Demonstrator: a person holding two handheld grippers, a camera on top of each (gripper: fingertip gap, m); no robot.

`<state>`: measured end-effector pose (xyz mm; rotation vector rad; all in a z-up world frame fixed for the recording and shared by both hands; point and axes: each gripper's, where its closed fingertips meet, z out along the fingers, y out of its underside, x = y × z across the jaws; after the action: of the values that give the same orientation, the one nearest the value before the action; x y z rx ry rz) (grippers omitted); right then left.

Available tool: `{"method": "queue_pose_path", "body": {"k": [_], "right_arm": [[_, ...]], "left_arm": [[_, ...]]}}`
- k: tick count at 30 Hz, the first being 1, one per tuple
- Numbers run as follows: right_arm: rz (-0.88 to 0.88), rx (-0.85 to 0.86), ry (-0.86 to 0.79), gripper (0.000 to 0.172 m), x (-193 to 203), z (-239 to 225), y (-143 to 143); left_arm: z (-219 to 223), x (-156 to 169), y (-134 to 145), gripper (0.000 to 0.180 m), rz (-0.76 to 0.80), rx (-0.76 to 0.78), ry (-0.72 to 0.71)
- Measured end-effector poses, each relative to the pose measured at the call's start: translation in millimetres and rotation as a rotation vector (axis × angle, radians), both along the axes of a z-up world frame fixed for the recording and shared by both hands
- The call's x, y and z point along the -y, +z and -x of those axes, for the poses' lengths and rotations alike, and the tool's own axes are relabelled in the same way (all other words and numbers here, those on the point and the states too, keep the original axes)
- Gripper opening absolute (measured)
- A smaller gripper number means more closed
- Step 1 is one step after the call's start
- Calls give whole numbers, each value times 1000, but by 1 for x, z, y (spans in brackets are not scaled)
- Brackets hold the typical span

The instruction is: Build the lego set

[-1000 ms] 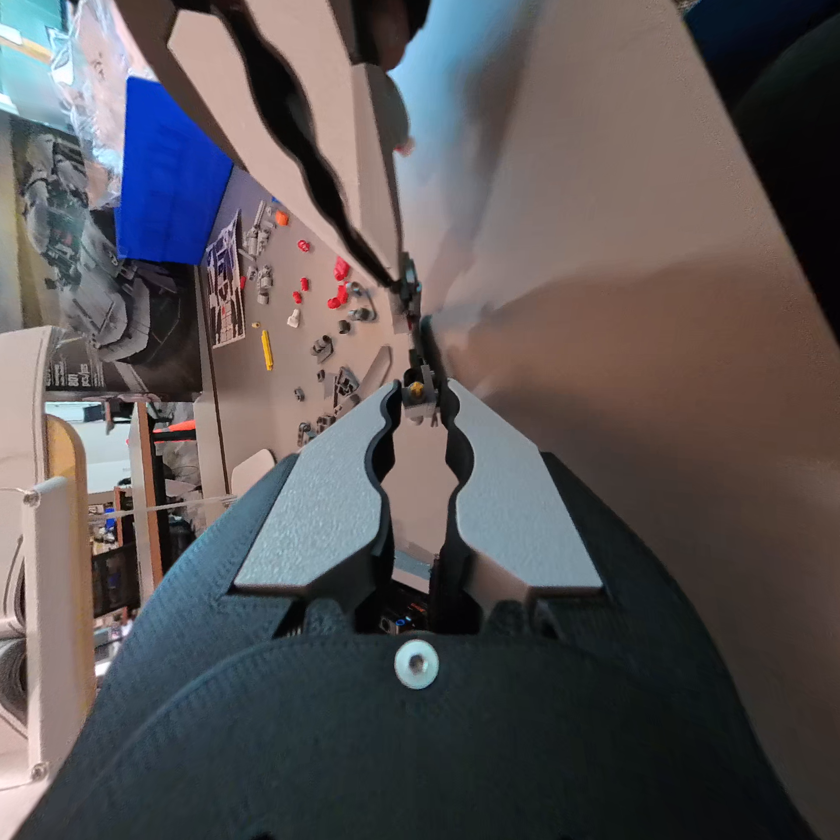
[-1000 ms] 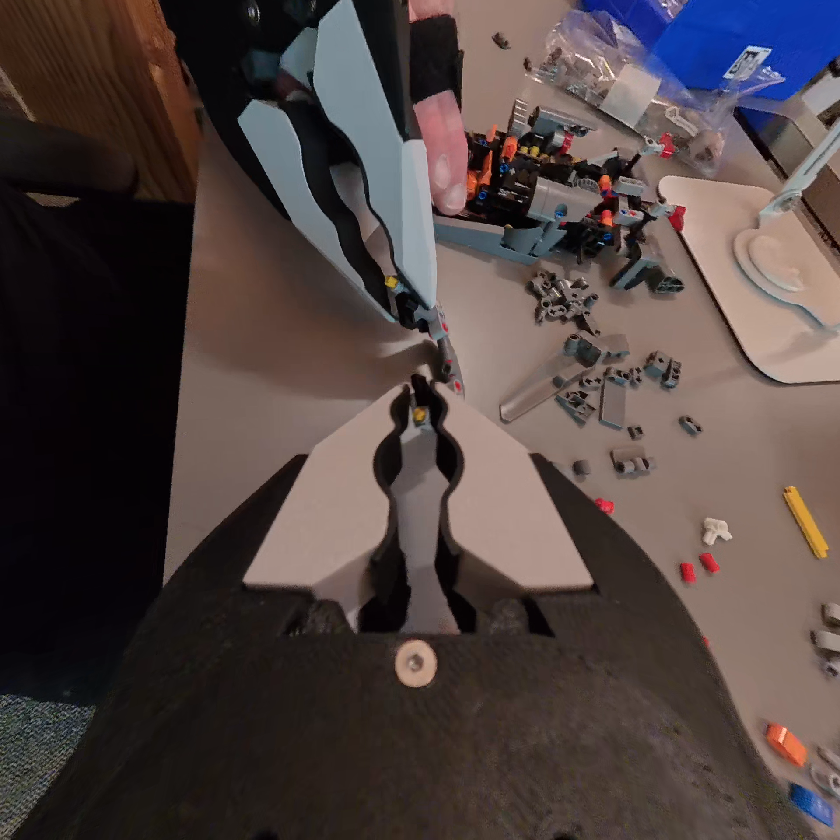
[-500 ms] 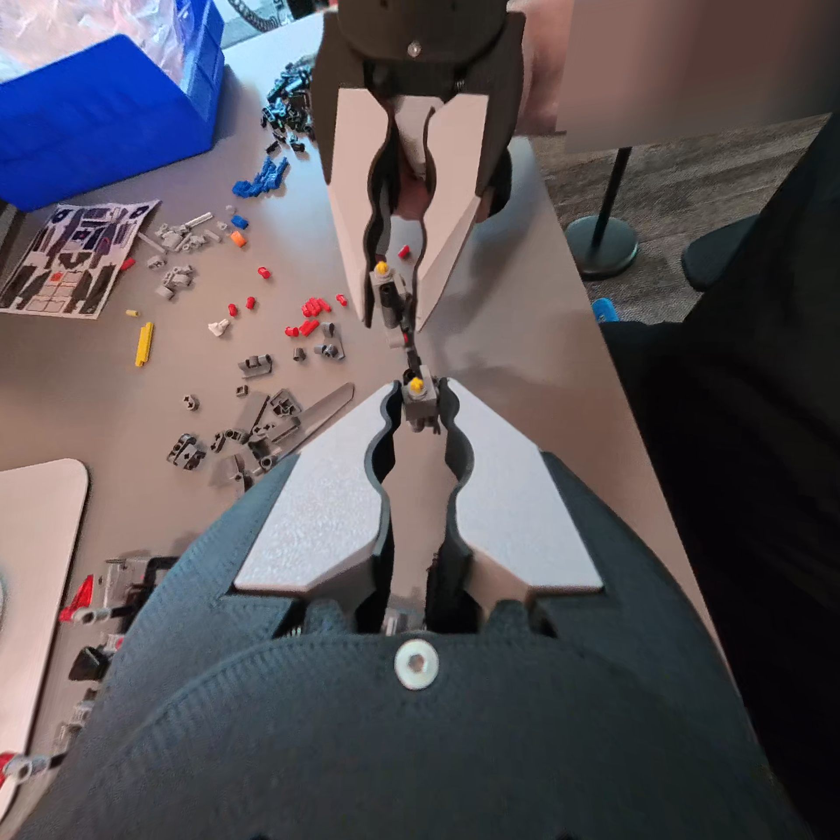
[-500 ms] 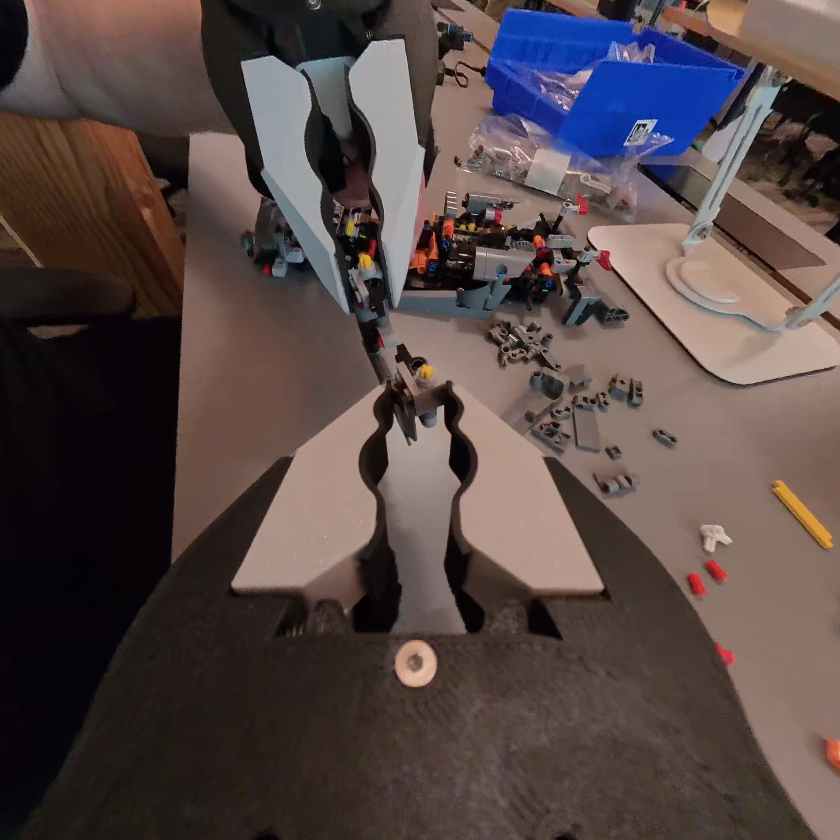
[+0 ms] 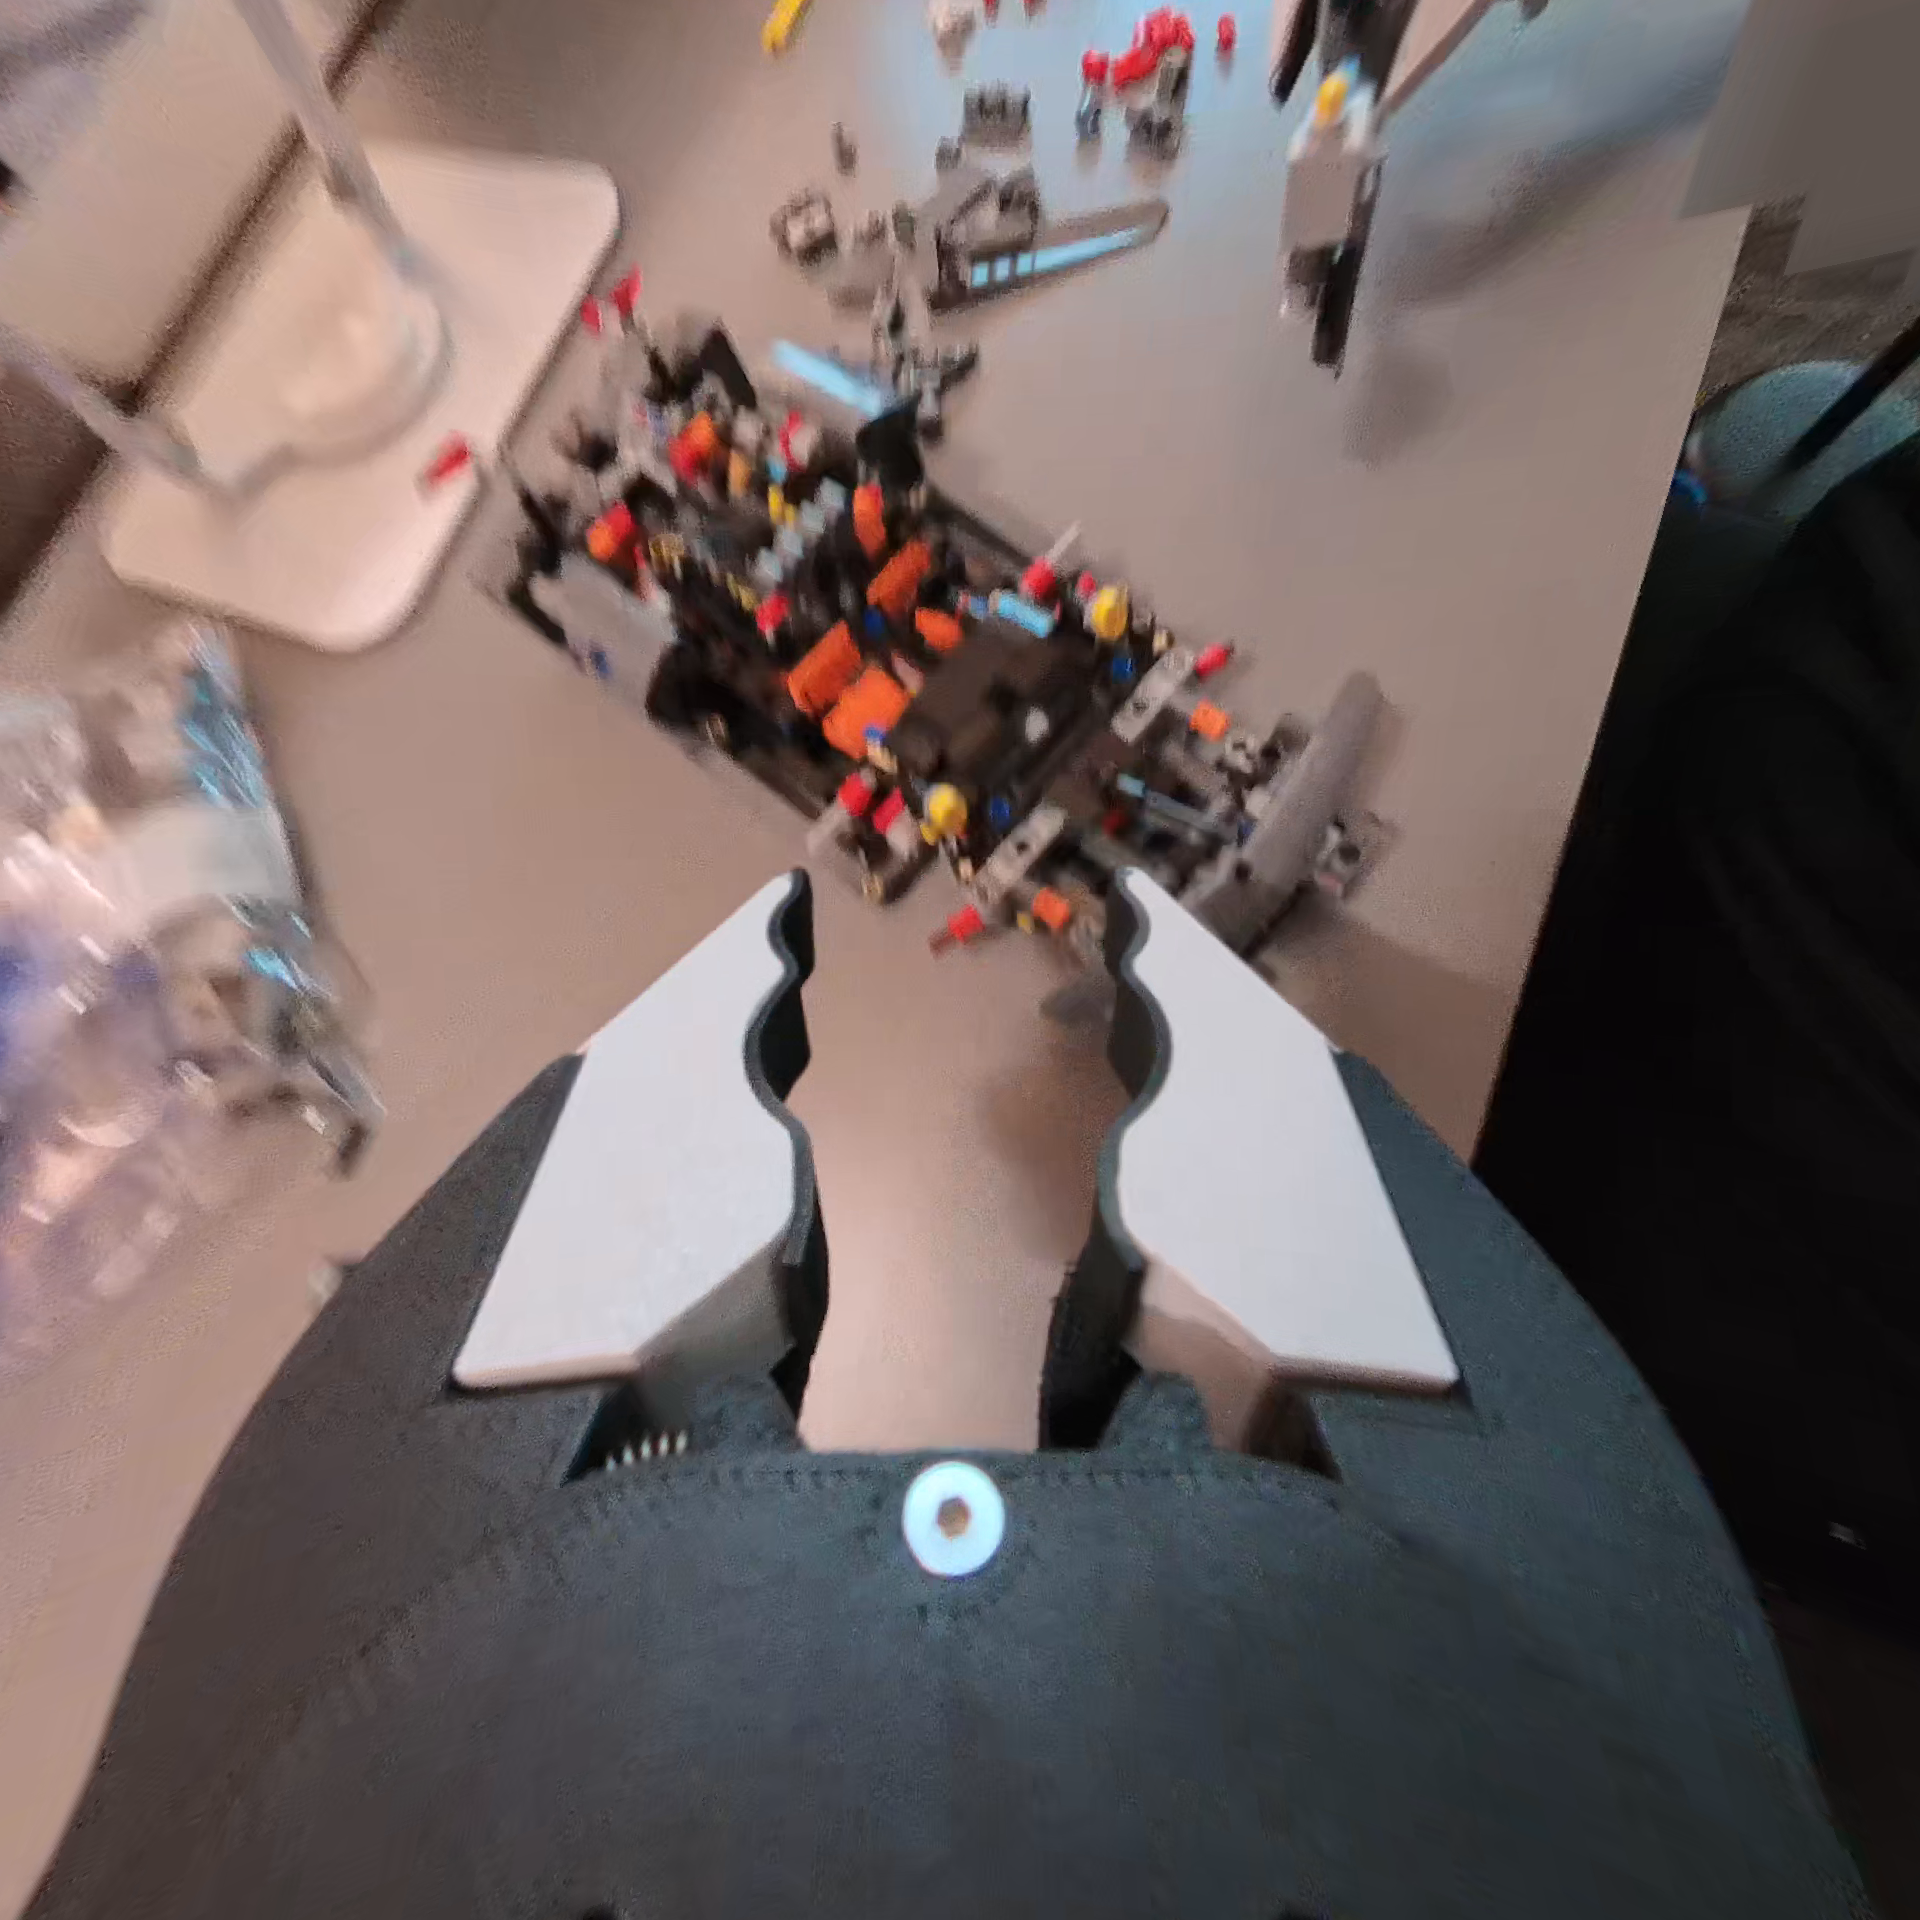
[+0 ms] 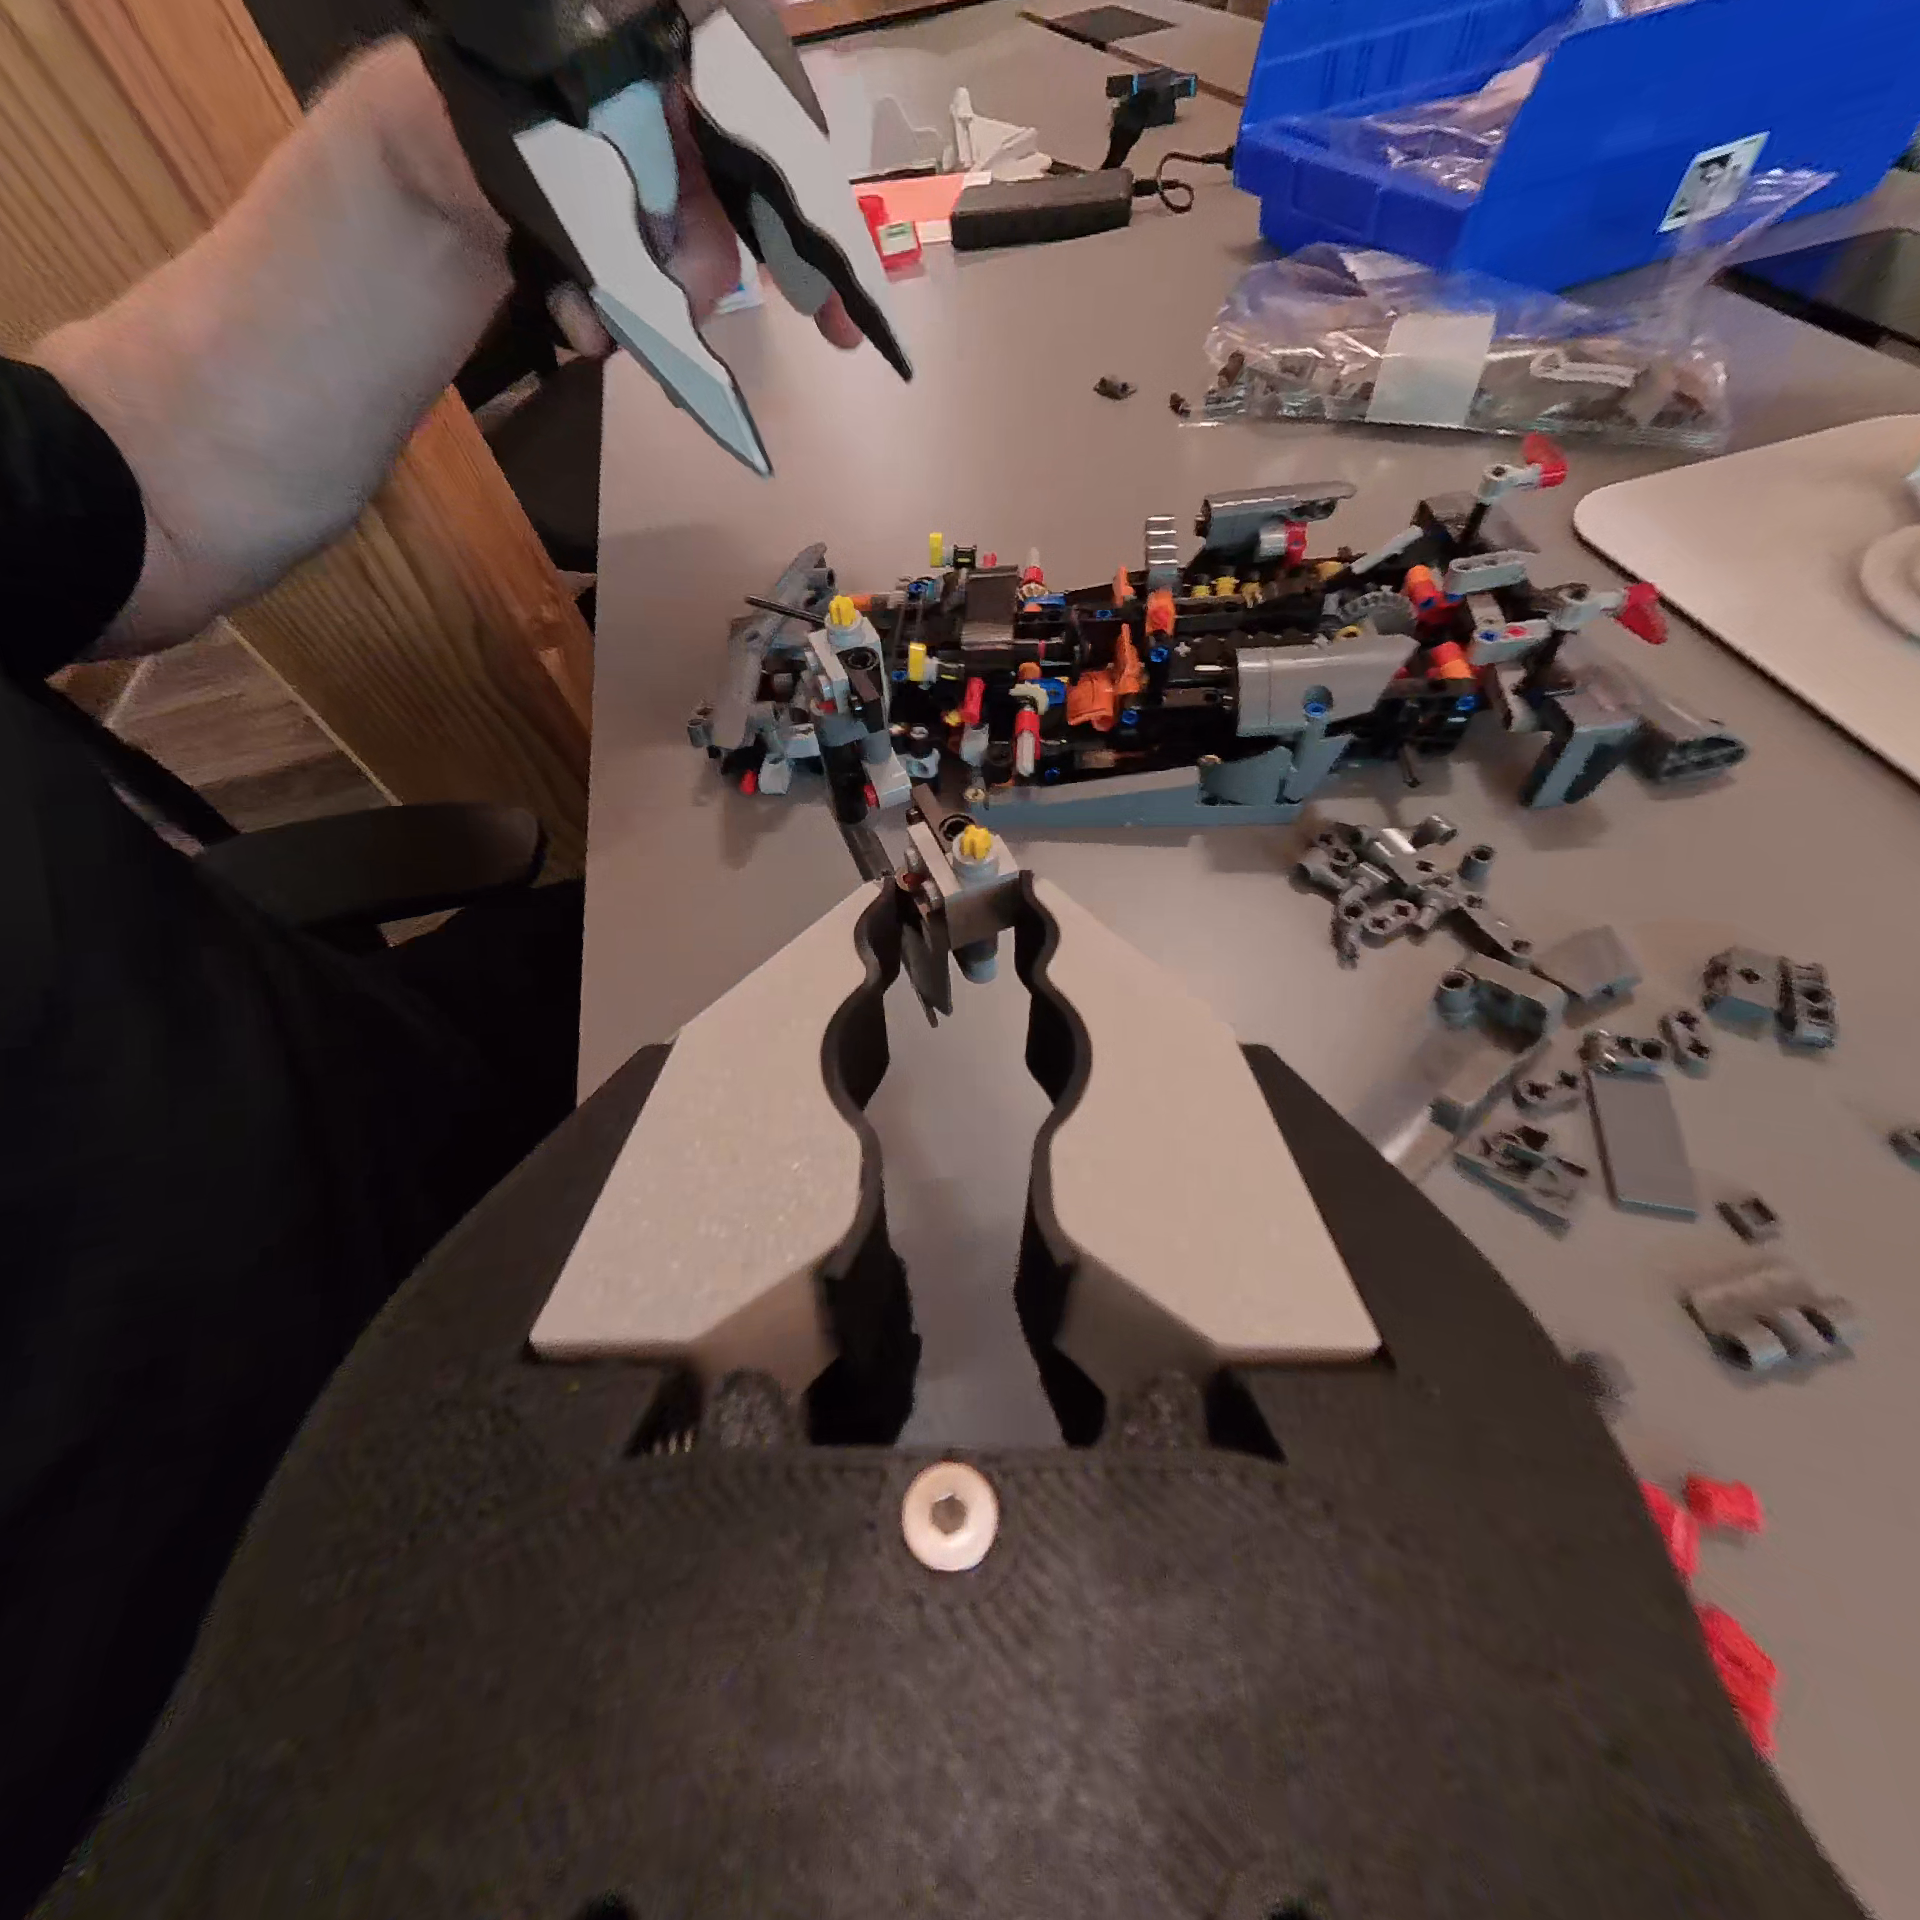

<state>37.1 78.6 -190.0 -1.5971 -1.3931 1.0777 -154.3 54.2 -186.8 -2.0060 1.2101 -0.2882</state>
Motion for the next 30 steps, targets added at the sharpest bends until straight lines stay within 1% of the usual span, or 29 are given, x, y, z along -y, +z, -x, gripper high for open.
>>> {"method": "queue_pose_path", "body": {"k": [1,3,6,9,11,13,15,21,25,30], "right_arm": [[8,-5,14,18,3,4,0],[30,-14,31,18,7,11,0],[55,-2,38,18,10,18,-5],[80,11,33,18,11,22,-9],[91,19,23,18,10,22,-10],[103,25,13,18,9,21,-10],[116,28,10,18,9,19,-10],[142,47,-27,18,3,4,-10],[177,38,-48,18,-4,-17,-1],[183,49,-81,18,-15,-47,11]], "left_arm": [[11,3,-9,54,28,14,29],[22,13,-29,53,94,36,40],[18,22,-47,48,100,60,23],[2,27,-48,43,78,106,-32],[-5,27,-52,38,54,92,-61],[-15,29,-56,39,55,98,-81],[-25,31,-55,37,52,117,-89],[-63,36,-56,35,44,136,-87],[-94,31,-56,36,0,156,-38],[-130,19,-54,37,-63,136,-8]]}}
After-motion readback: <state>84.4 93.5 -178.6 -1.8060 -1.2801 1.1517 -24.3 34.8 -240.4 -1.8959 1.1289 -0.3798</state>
